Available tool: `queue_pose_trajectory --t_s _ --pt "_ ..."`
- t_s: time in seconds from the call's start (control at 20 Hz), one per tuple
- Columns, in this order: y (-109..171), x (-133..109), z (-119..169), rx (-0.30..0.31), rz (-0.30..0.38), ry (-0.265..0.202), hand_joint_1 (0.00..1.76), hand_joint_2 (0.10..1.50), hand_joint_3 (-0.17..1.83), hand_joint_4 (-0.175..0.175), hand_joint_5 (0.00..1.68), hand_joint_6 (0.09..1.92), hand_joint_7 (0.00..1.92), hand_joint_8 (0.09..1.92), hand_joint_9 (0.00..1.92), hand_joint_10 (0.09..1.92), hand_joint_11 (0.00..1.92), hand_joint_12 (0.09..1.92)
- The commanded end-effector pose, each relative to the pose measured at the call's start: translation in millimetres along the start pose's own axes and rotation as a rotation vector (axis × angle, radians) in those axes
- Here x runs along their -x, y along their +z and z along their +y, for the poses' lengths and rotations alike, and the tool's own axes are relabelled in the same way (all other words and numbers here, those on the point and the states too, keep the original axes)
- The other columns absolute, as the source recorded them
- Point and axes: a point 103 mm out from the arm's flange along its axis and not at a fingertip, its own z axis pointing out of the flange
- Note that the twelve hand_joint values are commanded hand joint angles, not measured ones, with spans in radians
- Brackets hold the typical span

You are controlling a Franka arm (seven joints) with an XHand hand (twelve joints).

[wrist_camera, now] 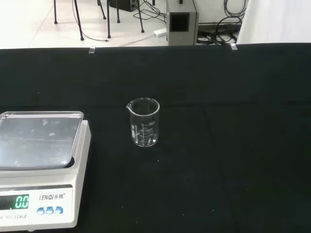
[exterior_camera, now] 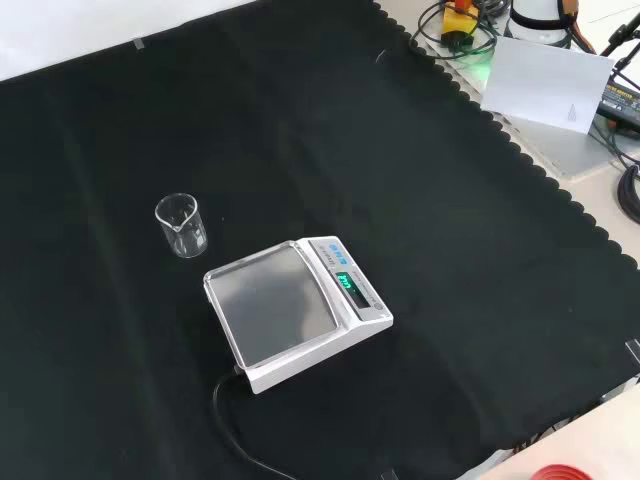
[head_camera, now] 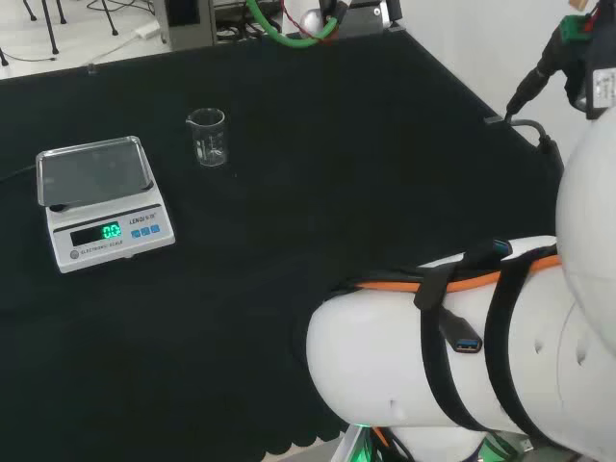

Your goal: Pick up the beaker.

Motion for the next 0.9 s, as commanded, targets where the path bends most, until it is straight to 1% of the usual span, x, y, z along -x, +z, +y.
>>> queue_pose_trajectory --t_s 0.05,0.2,0.35,0.45,0.6,0.7,0.75,0.85,0.9 --pt "0.1 0.0 0.9 0.006 -0.010 0.000 0.56 0.62 0.43 0.001 0.24 0.32 0.36 0.69 0.44 0.79 0.22 1.41" --pt "2.2 1.0 3.9 -0.001 -0.006 0.002 0.55 0.68 0.29 0.001 0.29 0.17 0.36 0.69 0.43 0.80 0.19 1.47" --pt "7.5 3.9 10.3 -0.008 -0.002 0.007 0.55 0.70 0.25 0.003 0.31 0.13 0.36 0.69 0.43 0.80 0.19 1.48" --pt "15.4 9.0 20.7 -0.005 -0.004 0.011 0.55 0.71 0.23 0.003 0.32 0.11 0.36 0.69 0.43 0.80 0.18 1.48" --pt "32.8 20.7 47.6 -0.001 0.023 0.000 0.55 0.71 0.22 0.003 0.33 0.10 0.36 0.69 0.43 0.80 0.19 1.48" --pt "43.3 24.6 66.6 -0.009 0.028 -0.004 0.55 0.71 0.22 0.003 0.33 0.10 0.36 0.69 0.43 0.80 0.19 1.48" --pt "50.0 25.0 79.9 -0.024 0.024 -0.009 0.55 0.71 0.22 0.003 0.33 0.09 0.36 0.69 0.43 0.80 0.19 1.48" --pt "62.6 18.6 107.8 -0.054 -0.012 -0.018 0.55 0.71 0.22 0.003 0.33 0.09 0.36 0.69 0.43 0.80 0.19 1.48" --pt "71.6 7.5 126.3 -0.076 -0.009 -0.018 0.55 0.71 0.22 0.003 0.33 0.09 0.35 0.68 0.43 0.80 0.19 1.48"
